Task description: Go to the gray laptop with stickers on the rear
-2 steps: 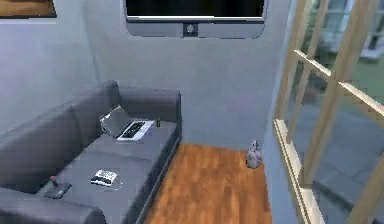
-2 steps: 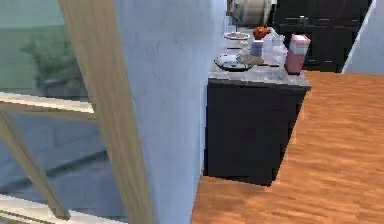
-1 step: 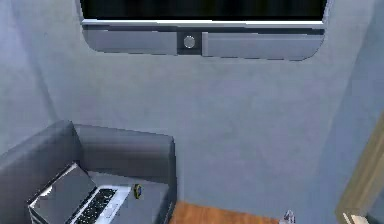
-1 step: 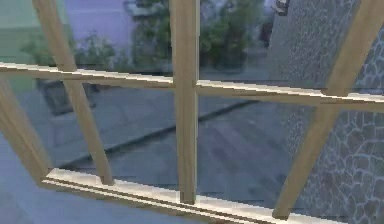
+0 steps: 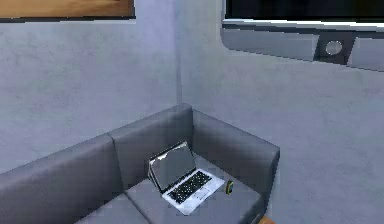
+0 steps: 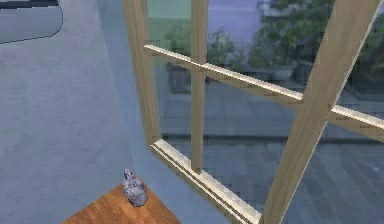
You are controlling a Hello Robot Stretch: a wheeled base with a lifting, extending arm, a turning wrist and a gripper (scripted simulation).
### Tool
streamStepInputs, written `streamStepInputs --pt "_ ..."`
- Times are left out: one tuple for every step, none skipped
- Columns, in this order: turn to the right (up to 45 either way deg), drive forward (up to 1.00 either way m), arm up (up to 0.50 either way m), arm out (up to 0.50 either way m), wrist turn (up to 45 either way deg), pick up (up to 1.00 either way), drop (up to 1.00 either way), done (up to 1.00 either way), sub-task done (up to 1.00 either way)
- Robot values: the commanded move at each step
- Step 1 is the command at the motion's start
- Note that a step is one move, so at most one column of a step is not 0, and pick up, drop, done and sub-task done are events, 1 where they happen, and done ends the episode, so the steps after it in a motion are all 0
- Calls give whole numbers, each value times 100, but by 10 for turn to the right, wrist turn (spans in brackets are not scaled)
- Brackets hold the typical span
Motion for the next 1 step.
streamStepInputs --pt "0 0 0 0 0 0 0 100 0"
